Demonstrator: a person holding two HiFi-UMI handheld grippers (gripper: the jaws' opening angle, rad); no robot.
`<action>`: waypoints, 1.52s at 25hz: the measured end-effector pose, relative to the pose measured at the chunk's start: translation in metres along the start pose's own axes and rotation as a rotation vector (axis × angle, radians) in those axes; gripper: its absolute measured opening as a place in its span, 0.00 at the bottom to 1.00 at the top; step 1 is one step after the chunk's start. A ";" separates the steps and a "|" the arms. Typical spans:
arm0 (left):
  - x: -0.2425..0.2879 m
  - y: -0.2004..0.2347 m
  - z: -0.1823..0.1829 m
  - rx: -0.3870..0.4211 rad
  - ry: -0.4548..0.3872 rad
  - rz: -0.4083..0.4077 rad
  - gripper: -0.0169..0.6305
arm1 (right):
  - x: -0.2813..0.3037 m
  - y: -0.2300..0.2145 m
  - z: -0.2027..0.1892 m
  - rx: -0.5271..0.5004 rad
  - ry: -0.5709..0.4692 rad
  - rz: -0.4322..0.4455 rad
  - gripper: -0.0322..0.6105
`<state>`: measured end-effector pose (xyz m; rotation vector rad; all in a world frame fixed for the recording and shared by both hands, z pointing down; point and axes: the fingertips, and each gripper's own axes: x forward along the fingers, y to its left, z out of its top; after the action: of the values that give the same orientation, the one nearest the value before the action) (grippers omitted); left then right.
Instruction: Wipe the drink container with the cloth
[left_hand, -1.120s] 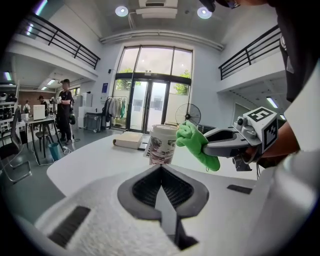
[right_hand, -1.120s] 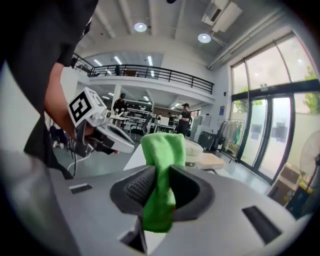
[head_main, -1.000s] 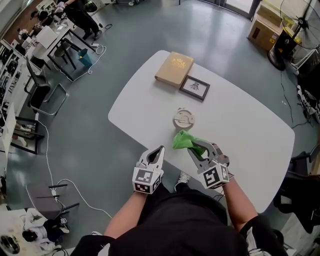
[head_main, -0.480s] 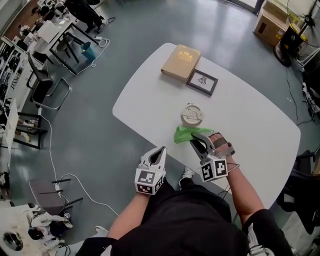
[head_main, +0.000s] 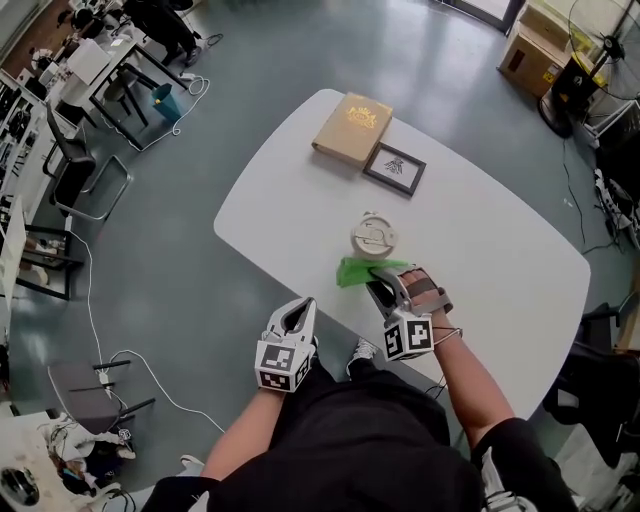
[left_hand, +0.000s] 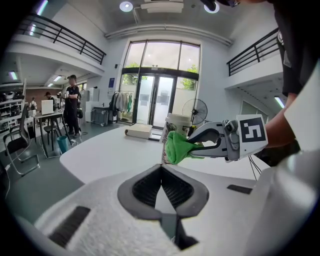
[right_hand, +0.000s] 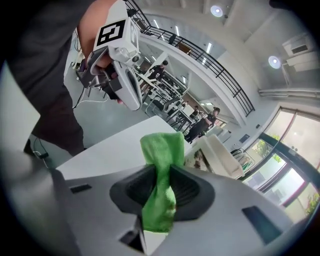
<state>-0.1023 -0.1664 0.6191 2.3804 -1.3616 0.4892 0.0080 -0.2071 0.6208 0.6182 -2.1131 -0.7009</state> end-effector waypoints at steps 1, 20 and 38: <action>0.000 0.000 0.000 0.002 0.002 -0.002 0.04 | 0.002 0.002 -0.003 0.003 0.007 0.005 0.21; -0.012 0.005 -0.021 -0.037 0.048 -0.025 0.04 | 0.040 0.046 -0.040 0.092 0.133 0.091 0.21; 0.009 0.057 0.024 0.125 0.080 -0.250 0.04 | 0.015 -0.031 0.041 0.876 0.186 -0.270 0.20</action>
<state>-0.1445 -0.2114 0.6101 2.5556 -1.0073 0.6058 -0.0277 -0.2281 0.5877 1.3904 -2.1172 0.1991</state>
